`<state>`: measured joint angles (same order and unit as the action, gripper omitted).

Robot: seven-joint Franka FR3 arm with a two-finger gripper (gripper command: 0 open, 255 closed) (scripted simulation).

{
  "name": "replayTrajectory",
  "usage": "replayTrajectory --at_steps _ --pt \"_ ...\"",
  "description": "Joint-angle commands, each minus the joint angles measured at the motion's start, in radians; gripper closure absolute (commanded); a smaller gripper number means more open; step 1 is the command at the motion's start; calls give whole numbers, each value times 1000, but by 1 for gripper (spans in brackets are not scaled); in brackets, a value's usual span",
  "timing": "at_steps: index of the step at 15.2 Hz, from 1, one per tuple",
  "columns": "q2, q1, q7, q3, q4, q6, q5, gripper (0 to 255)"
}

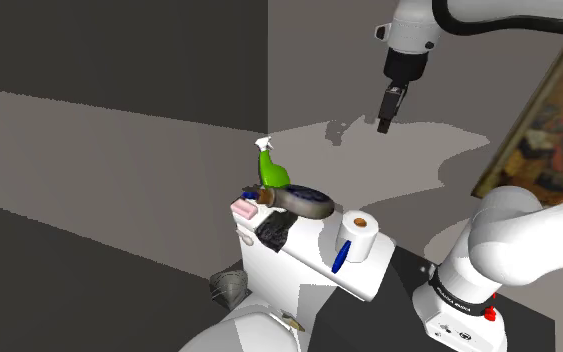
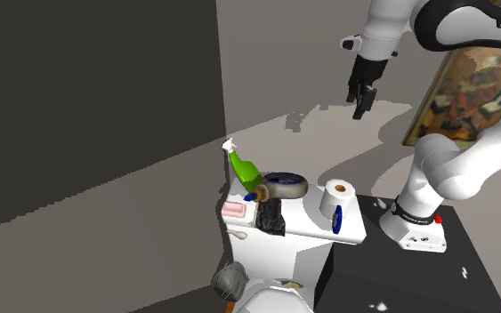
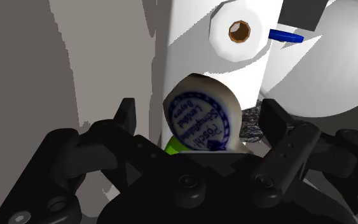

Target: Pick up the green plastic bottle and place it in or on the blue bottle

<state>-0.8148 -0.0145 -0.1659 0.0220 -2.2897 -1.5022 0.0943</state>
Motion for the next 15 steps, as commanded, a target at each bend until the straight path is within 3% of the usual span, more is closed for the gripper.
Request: replayTrajectory --at_steps 1,9,15 --pt "0 0 0 0 0 0 0 0" --pt "183 58 326 141 -31 -248 -51 0" --pt "380 116 573 237 26 -408 -31 0"
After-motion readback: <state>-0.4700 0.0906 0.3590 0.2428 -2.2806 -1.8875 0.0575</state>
